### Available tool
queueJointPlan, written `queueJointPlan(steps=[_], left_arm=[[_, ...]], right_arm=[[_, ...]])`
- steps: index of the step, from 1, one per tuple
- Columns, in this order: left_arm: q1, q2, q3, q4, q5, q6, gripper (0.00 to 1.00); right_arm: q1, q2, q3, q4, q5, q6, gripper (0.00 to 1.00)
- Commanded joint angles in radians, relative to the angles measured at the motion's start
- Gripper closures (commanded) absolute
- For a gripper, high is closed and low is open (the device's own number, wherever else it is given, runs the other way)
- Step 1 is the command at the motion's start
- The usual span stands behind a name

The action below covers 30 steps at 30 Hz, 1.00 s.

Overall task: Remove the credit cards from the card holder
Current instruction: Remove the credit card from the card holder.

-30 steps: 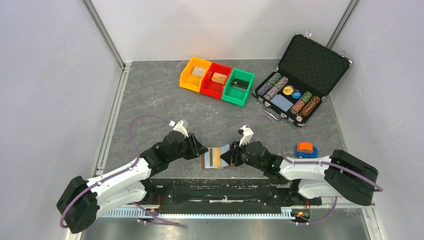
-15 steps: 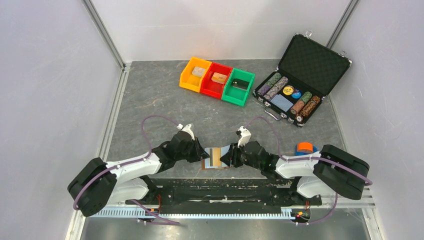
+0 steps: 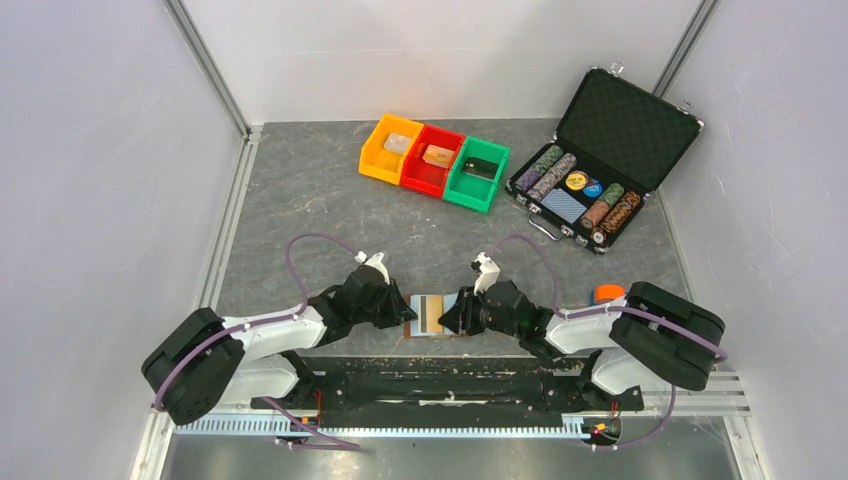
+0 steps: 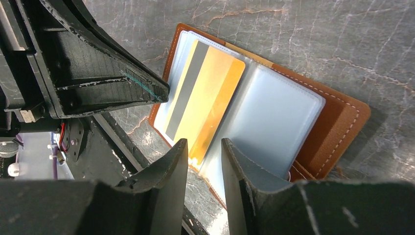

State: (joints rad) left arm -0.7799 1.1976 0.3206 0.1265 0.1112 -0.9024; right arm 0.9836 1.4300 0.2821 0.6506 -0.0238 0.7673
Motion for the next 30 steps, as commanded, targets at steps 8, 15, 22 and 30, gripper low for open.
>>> queueJointPlan(steps=[8, 15, 22, 30], left_arm=[[0.002, 0.032, -0.012, 0.015, -0.004, 0.054, 0.81], [0.002, 0.038, -0.014, 0.015, -0.001, 0.053, 0.8], [0.002, 0.052, -0.015, 0.015, 0.001, 0.051, 0.8], [0.002, 0.05, -0.018, 0.015, 0.002, 0.049, 0.8]], right_arm=[[-0.017, 0.042, 0.003, 0.095, -0.042, 0.038, 0.66], [-0.027, 0.073, -0.01, 0.139, -0.061, 0.08, 0.65], [-0.035, 0.091, -0.008, 0.153, -0.074, 0.109, 0.65], [-0.059, 0.103, -0.042, 0.233, -0.105, 0.185, 0.68]])
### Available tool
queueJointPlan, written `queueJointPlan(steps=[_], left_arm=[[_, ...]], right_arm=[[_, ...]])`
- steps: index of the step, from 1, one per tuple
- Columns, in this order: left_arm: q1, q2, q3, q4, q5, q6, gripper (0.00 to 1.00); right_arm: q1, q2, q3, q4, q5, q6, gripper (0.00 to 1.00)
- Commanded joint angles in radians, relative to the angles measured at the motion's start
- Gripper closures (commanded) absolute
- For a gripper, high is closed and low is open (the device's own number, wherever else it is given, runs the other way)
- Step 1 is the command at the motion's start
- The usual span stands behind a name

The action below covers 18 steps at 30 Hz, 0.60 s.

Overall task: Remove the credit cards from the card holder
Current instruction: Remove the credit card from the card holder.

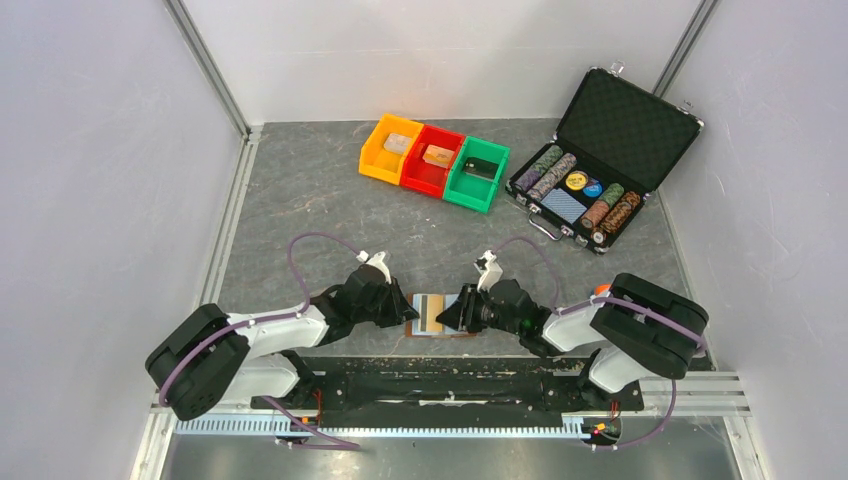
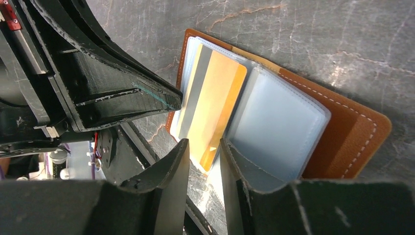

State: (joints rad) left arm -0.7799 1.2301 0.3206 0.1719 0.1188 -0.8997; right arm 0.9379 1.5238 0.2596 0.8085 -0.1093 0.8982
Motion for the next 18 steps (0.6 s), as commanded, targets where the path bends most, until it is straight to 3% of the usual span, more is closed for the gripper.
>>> queueJointPlan(steps=[1, 8, 18], left_arm=[[0.002, 0.017, -0.018, -0.031, -0.005, 0.047, 0.8], [0.002, 0.012, -0.02, -0.031, -0.001, 0.047, 0.81], [0.002, 0.015, -0.017, -0.031, 0.005, 0.047, 0.81]], right_arm=[[-0.016, 0.004, -0.023, 0.07, -0.013, 0.069, 0.68], [-0.017, -0.028, 0.005, -0.108, 0.066, 0.091, 0.66], [-0.017, 0.016, 0.035, -0.078, 0.059, 0.073, 0.67]])
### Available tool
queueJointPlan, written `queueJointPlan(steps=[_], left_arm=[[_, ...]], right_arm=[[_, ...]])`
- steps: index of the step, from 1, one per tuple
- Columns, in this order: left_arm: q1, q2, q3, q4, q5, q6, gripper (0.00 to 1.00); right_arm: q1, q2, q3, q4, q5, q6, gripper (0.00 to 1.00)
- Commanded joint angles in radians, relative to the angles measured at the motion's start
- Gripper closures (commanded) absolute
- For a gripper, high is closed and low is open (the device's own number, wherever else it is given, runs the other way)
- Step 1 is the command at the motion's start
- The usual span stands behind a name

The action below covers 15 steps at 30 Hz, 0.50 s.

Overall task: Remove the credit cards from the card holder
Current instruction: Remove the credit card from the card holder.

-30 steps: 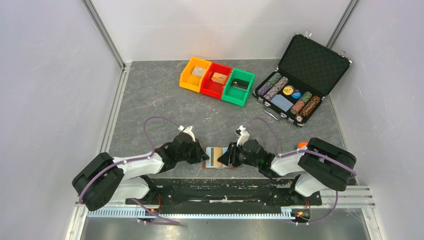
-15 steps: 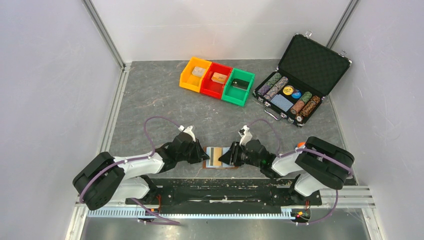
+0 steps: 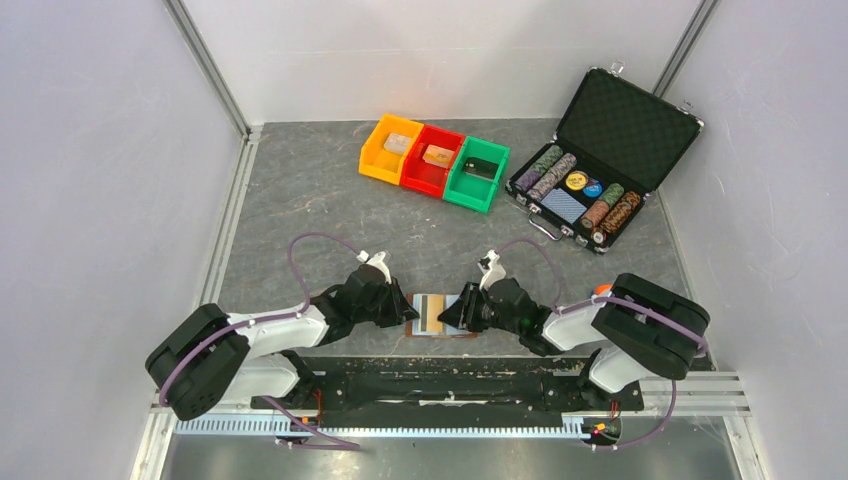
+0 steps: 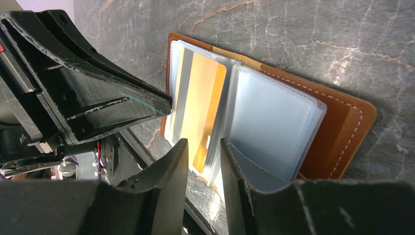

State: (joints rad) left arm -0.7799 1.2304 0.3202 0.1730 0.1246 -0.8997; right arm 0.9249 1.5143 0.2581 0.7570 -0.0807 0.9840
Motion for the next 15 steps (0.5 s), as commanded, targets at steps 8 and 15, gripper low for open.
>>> queueJointPlan(steps=[8, 15], left_arm=[[0.002, 0.012, -0.018, -0.03, 0.001, 0.047, 0.81], [0.002, 0.015, -0.018, -0.03, 0.002, 0.05, 0.81]], right_arm=[[-0.004, 0.047, 0.038, 0.025, 0.005, -0.028, 0.72], [-0.004, 0.066, 0.018, 0.116, -0.027, -0.028, 0.78]])
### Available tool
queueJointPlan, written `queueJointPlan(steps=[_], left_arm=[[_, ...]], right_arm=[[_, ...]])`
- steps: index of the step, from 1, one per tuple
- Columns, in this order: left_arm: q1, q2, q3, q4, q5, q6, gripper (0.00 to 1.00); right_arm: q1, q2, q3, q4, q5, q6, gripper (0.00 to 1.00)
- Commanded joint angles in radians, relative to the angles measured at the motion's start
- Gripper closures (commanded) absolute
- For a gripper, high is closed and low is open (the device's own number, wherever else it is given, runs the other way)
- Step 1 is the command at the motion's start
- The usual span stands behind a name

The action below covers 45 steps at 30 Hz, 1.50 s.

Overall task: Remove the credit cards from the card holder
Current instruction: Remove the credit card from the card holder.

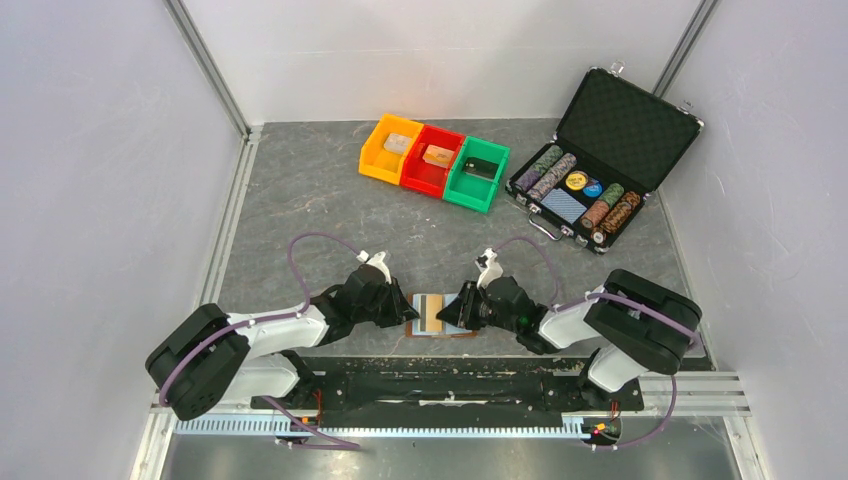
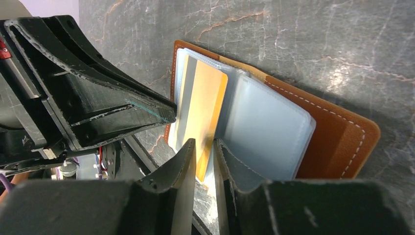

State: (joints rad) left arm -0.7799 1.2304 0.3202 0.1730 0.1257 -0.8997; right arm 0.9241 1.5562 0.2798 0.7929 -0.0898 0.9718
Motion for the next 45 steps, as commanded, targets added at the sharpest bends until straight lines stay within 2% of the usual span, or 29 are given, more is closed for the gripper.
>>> queueJointPlan(steps=[1, 4, 7, 8, 23, 25, 30, 39, 45], left_arm=[[0.002, 0.016, -0.018, -0.029, 0.001, 0.05, 0.81], [0.002, 0.017, -0.022, -0.02, 0.007, 0.047, 0.81], [0.002, 0.015, -0.024, -0.021, 0.005, 0.045, 0.81], [0.001, 0.017, -0.026, -0.024, -0.004, 0.047, 0.81], [0.001, 0.04, 0.0, -0.06, -0.025, 0.071, 0.81], [0.001, 0.035, 0.016, -0.072, -0.016, 0.076, 0.81], [0.001, 0.03, 0.05, -0.096, -0.019, 0.091, 0.8], [0.002, 0.041, 0.06, -0.096, -0.008, 0.09, 0.79], [0.002, -0.014, 0.09, -0.148, -0.012, 0.099, 0.73]], right_arm=[[-0.004, 0.029, -0.005, 0.095, -0.026, -0.015, 0.78], [-0.004, 0.046, -0.009, 0.131, -0.041, -0.003, 0.81], [-0.003, 0.049, -0.021, 0.151, -0.041, 0.002, 0.92], [-0.008, 0.036, -0.038, 0.161, -0.034, 0.008, 1.0], [-0.048, -0.133, -0.134, 0.124, -0.031, -0.009, 1.0], [-0.05, -0.17, -0.127, 0.08, -0.025, -0.05, 1.0], [-0.051, -0.294, -0.084, -0.148, 0.067, -0.143, 1.0], [-0.051, -0.386, -0.069, -0.239, 0.084, -0.186, 1.0], [-0.051, -0.48, -0.008, -0.369, 0.183, -0.275, 1.0]])
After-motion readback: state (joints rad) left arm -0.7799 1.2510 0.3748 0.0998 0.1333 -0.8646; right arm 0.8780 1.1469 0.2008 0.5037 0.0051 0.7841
